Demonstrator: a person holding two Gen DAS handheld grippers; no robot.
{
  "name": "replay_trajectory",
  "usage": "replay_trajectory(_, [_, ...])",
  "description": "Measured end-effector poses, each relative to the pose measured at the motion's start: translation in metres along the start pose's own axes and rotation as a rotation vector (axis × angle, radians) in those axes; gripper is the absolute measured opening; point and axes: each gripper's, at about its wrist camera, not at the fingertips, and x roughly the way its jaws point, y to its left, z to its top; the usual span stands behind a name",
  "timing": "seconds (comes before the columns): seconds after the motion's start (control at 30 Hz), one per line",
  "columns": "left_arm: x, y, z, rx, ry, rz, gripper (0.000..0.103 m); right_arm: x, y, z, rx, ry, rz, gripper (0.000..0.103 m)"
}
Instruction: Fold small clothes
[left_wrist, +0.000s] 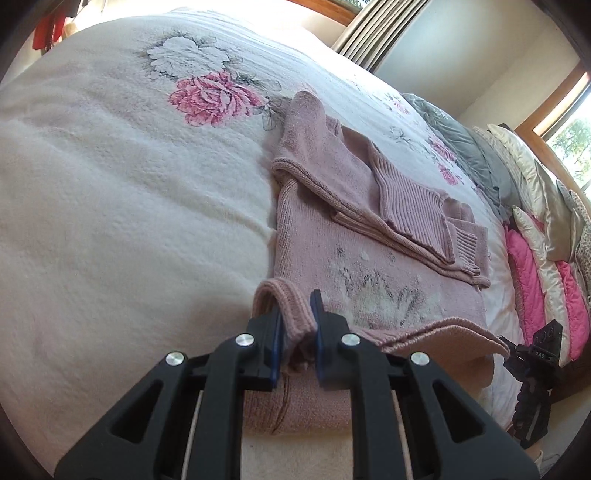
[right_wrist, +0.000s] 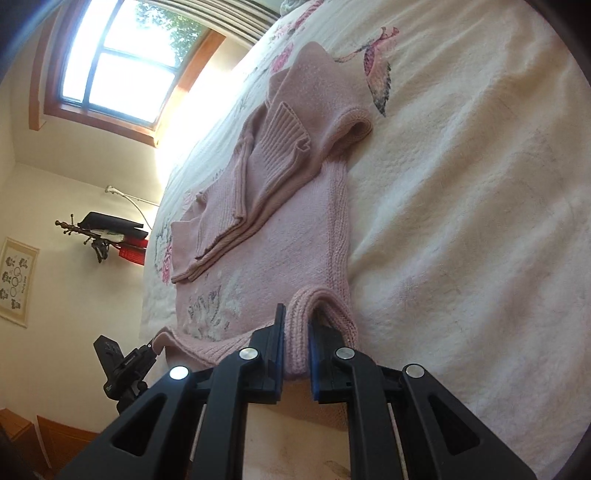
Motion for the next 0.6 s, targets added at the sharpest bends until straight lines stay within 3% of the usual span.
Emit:
replay_trajectory(0.13, [0.011,-0.003,0.011,0.008,0.031,0.011,0.020,0.007,-0.007,0.007,0.038,0.016,0.008,0.013])
replay_trajectory(0.2, [0.008,0.003,0.015,-0.037,0.039,-0.023,0.024,0.007,-0.005,0.008,0.025,0.020,-0.001,0.014])
replay_trajectory(0.3, [-0.005,0.009,0.019,-0.072,0.004,-0.049,0.039,0.005,0.000,0.007,-0.005,0.025,-0.017,0.016])
replay_trajectory(0.37, [-0.013,0.009,0.021,-0.049,-0.013,-0.034,0.040,0.003,0.002,0.007,-0.001,0.028,-0.013,0.019])
replay_trajectory(0.47, [-0.021,0.008,0.022,-0.005,-0.013,-0.027,0.041,-0.005,0.005,0.009,-0.002,-0.005,-0.043,0.037])
replay_trajectory(0.5, [-0.022,0.006,0.021,0.016,-0.015,-0.019,0.043,-0.011,0.007,0.010,-0.010,-0.026,-0.077,0.053])
replay_trajectory(0.6, [-0.019,-0.003,0.019,0.092,-0.018,0.010,0.048,-0.025,0.009,0.011,-0.030,-0.061,-0.099,0.056])
